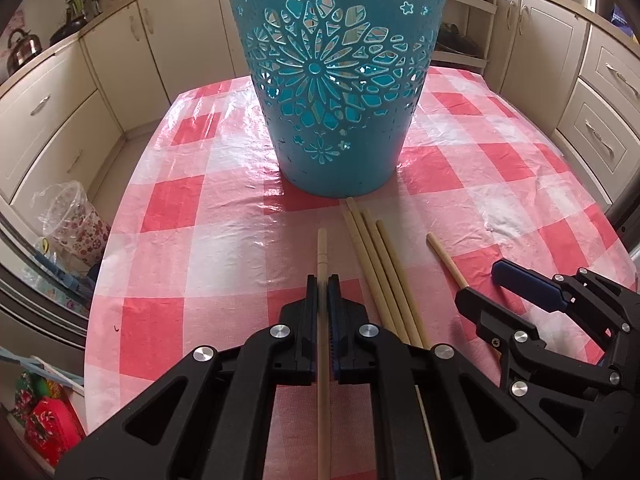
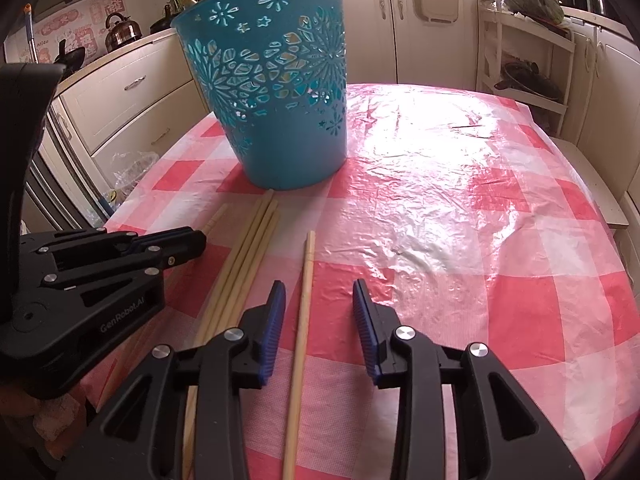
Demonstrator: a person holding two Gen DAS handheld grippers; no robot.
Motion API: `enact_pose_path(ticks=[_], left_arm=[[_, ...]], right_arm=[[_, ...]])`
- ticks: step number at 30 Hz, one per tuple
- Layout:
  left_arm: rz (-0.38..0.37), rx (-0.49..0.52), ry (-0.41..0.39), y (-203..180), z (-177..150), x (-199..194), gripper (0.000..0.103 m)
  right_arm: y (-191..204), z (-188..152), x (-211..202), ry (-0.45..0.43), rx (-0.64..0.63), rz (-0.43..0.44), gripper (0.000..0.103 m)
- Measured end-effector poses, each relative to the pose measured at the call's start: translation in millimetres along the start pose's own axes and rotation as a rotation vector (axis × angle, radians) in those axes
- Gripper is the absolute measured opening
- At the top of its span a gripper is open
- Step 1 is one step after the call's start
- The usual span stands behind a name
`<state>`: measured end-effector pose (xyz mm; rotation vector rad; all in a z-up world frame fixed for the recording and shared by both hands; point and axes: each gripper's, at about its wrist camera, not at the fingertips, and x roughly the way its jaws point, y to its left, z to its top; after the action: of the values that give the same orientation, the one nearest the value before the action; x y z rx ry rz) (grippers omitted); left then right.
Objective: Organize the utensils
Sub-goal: 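Lift the stick with the left gripper and drop it into the teal basket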
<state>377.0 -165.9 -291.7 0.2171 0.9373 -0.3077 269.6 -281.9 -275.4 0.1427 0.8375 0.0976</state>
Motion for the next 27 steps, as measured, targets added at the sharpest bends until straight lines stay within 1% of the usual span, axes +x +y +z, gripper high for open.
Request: enact_pose_path(ticks=[4, 6, 8, 12, 16, 21, 25, 27], left_arm=[[-0.022, -0.027, -0.025, 8.6, 3.5, -17.9, 0.005], [-0.038, -0.057, -0.057, 18.7, 10.2, -33.9, 0.005], [-0.073, -0.106, -0.110, 34.9, 21.7, -57.5, 0.005], [-0.103, -0.183, -0.244, 61.2, 54.0, -106.8, 0.005], [-0.116, -0.222, -0.368, 71.3, 89.8, -137.8, 0.005], [-0.143, -0.268, -0.455, 69.2, 136.7, -138.4, 0.005], [-0.171, -0.313, -0.542, 67.0, 173.9, -127.0, 0.005], [-0.166, -0.328, -0.568, 65.4, 191.0, -118.8, 0.005]], right_arm=[[-0.7, 0.4, -0.2, 0.007, 0.002, 0.003, 0.035], [-1.7, 0.9, -0.3, 0.009, 0.010, 0.007, 0.035], [-2.4, 1.5, -0.3, 0.011, 0.015, 0.007, 0.035], [-3.6, 2.4, 0.3, 0.013, 0.018, 0.007, 0.035], [-4.8, 2.3, 0.6, 0.012, 0.020, 0.012, 0.037], [-4.6, 1.2, 0.8, 0.009, 0.022, 0.020, 0.040], [-3.0, 0.5, 0.8, 0.006, 0.015, 0.024, 0.043], [-1.4, 0.0, 1.0, 0.004, 0.006, 0.022, 0.044]])
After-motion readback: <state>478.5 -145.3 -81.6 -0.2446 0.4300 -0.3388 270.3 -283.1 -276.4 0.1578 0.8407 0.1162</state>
